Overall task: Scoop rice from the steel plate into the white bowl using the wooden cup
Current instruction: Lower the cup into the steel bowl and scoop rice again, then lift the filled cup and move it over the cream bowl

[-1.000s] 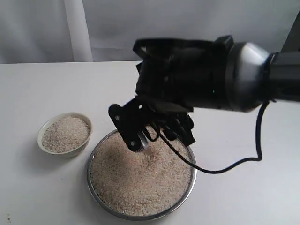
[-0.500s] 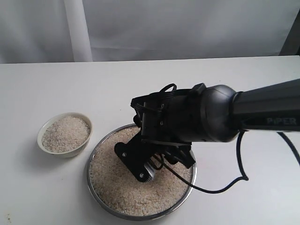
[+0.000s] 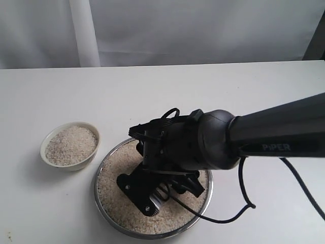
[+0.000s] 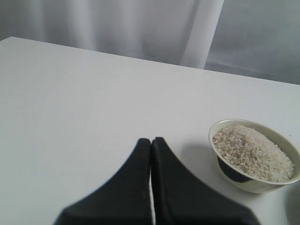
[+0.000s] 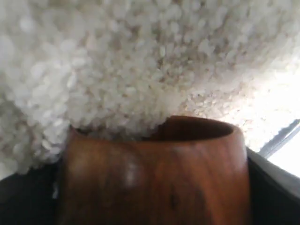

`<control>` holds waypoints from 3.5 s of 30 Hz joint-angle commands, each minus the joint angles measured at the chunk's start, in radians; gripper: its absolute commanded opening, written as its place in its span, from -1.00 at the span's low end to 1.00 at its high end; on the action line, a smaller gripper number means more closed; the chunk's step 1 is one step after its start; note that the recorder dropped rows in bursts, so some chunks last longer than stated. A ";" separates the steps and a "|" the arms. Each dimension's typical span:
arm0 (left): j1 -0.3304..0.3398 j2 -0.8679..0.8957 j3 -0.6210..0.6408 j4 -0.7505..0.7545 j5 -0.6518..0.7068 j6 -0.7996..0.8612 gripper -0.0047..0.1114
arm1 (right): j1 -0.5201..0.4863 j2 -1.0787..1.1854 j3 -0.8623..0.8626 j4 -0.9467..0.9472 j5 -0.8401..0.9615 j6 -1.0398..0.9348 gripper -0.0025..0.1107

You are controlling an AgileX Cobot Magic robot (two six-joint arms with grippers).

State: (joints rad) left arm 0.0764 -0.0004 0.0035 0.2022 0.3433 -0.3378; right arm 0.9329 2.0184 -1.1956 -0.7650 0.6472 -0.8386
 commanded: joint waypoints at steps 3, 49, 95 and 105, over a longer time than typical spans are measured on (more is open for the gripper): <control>-0.006 0.000 -0.004 -0.006 -0.006 -0.002 -0.92 | 0.031 -0.001 0.001 0.080 -0.042 -0.010 -0.96; -0.006 0.000 -0.004 -0.006 -0.006 -0.002 -0.92 | -0.154 -0.001 0.143 1.117 -0.728 0.031 -0.96; -0.006 0.000 -0.004 -0.006 -0.006 -0.002 -0.92 | -0.070 0.015 -0.369 0.430 -0.523 0.408 -0.96; -0.006 0.000 -0.004 -0.006 -0.006 -0.002 -0.92 | -0.032 0.183 -0.560 0.377 -0.395 0.150 -0.96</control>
State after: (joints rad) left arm 0.0764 -0.0004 0.0035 0.2022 0.3433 -0.3378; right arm 0.8951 2.1770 -1.7235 -0.3561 0.2458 -0.6369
